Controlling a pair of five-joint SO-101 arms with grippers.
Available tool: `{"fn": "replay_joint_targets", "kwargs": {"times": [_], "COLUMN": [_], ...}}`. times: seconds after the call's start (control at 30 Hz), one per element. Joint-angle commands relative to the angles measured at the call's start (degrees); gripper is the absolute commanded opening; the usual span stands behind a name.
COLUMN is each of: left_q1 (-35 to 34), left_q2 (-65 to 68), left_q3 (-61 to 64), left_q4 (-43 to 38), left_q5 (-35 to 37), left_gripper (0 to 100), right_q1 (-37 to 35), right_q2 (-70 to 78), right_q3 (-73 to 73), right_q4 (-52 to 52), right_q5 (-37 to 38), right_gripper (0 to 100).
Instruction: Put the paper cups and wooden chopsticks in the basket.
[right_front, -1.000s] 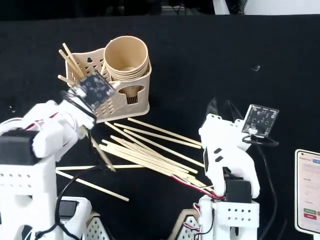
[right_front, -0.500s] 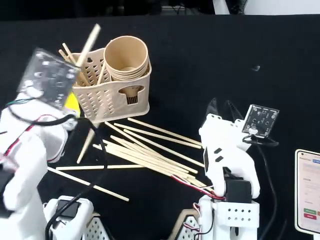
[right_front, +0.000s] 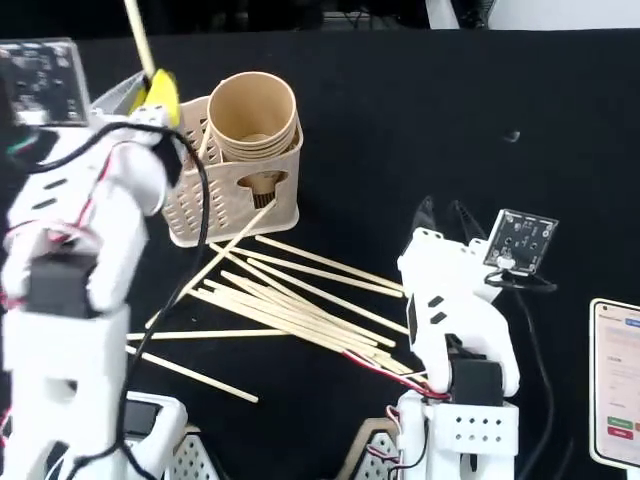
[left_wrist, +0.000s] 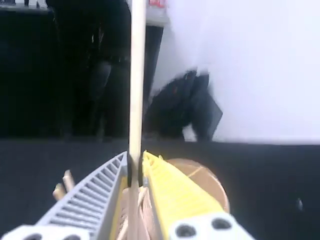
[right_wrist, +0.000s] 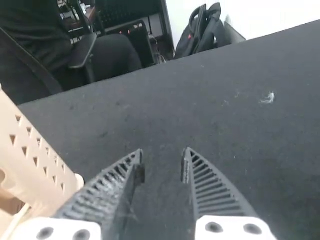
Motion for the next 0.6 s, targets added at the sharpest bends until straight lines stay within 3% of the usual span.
{"fn": "replay_joint_targets", "kwargs": {"times": [0.0, 0.1, 0.2, 0.37, 0.47, 0.57], "left_q1": [-2.77, -5.67, -6.64, -6.9, -6.99, -8.75], "left_q2": [-0.53, -0.09, -0.09, -0.7, -0.7, -0.79], "left_q3": [18.51, 28.18, 33.8, 33.89, 30.2, 22.99], "left_q4": [-32.0, -46.95, -52.4, -45.8, -37.1, -25.58], "left_q5": [1.14, 1.23, 1.23, 1.23, 3.16, 5.8], "left_gripper": [3, 3, 3, 9, 17, 17], "right_q1": [0.79, 0.79, 0.7, 0.7, 0.7, 0.7], "right_q2": [-1.1, -1.1, -1.1, -1.01, -1.01, -1.01], "right_q3": [-0.13, -0.13, -0.13, -0.13, -0.13, -0.13], "right_q4": [-1.05, -1.05, -1.05, -1.05, -1.05, -1.05], "right_q5": [-0.44, -0.44, -0.44, -0.44, -0.44, -0.44], "right_gripper": [12.8, 12.8, 12.8, 12.8, 12.8, 12.8]}}
